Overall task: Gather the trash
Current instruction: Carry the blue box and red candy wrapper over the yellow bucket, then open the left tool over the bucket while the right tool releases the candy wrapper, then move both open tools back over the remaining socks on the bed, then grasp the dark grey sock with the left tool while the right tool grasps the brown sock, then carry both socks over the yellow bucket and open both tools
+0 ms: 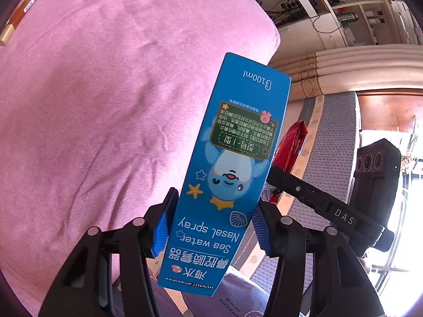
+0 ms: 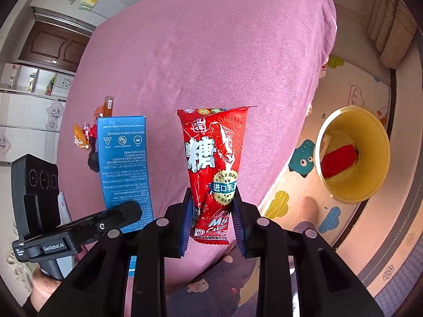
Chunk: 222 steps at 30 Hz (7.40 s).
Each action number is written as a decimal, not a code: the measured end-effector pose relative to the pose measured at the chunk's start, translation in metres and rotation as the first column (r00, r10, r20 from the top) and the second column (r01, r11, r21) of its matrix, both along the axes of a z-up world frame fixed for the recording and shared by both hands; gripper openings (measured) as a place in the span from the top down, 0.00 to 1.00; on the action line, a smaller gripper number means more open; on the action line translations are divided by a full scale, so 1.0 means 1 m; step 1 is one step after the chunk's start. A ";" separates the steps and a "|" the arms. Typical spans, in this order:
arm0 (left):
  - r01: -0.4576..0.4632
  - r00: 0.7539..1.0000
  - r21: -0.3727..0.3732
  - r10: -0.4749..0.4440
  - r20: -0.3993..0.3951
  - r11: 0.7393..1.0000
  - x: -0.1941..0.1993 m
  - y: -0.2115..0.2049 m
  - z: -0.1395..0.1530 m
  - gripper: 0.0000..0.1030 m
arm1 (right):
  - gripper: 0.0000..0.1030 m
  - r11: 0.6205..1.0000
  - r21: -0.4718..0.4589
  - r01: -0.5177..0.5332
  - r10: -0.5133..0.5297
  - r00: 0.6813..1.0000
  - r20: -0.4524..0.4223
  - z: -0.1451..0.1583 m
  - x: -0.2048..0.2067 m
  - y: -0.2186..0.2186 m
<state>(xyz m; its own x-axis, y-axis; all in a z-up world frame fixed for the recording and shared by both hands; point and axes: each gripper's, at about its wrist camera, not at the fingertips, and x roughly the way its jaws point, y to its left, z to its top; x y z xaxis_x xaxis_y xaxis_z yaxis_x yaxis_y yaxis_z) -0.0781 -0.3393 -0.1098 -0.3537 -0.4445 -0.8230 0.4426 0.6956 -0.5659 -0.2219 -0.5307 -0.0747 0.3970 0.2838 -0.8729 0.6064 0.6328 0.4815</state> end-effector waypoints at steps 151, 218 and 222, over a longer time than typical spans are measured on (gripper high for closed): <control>-0.662 0.746 0.307 0.639 0.187 0.683 0.333 0.358 -0.135 0.40 | 0.93 0.742 0.054 -0.668 0.670 0.739 -0.069 -0.131 0.459 0.332; -0.025 0.999 0.120 0.020 0.041 0.992 -0.038 -0.095 -0.025 0.54 | 0.95 0.997 -0.071 -0.015 0.016 1.000 0.020 0.000 -0.035 -0.095; 0.059 0.998 0.121 -0.063 0.028 0.991 -0.059 -0.140 -0.033 0.54 | 0.95 0.996 -0.065 0.065 -0.065 0.998 -0.007 -0.009 -0.073 -0.127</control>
<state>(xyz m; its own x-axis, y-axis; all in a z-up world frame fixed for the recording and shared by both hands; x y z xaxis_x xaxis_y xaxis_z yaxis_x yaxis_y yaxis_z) -0.1373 -0.4794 -0.1428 -0.3504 -0.3204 -0.8801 0.5024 0.7288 -0.4653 -0.2948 -0.6575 -0.0839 0.4051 0.2000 -0.8921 0.6513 0.6217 0.4351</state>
